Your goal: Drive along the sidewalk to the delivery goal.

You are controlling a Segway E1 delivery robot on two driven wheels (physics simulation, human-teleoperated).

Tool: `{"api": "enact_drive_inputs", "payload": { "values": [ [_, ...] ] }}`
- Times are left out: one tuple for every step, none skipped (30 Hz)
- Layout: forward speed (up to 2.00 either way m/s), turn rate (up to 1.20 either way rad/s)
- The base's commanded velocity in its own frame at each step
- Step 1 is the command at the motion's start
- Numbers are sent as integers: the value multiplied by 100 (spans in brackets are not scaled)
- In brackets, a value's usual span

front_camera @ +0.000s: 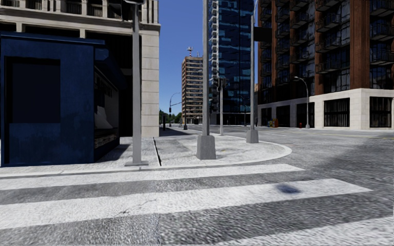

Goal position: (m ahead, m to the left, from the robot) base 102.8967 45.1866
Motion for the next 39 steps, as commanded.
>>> {"api": "enact_drive_inputs", "payload": {
  "values": [
    [176,6],
    [176,6],
    [176,2],
    [176,1],
    [176,0],
    [176,0],
    [176,0],
    [176,0],
    [176,0],
    [176,0],
    [176,4],
    [176,20],
    [176,20],
    [176,32],
    [176,36],
    [176,37],
    [176,38],
    [176,38],
    [176,38],
    [176,38],
    [176,23],
    [176,18],
    [176,18],
    [176,12],
    [176,5],
    [176,2],
    [176,1],
    [176,1],
    [176,0],
    [176,0],
    [176,5],
    [176,21],
    [176,39],
    [176,39],
    [176,49],
    [176,52],
    [176,52],
    [176,53],
    [176,53]
  ]
}}
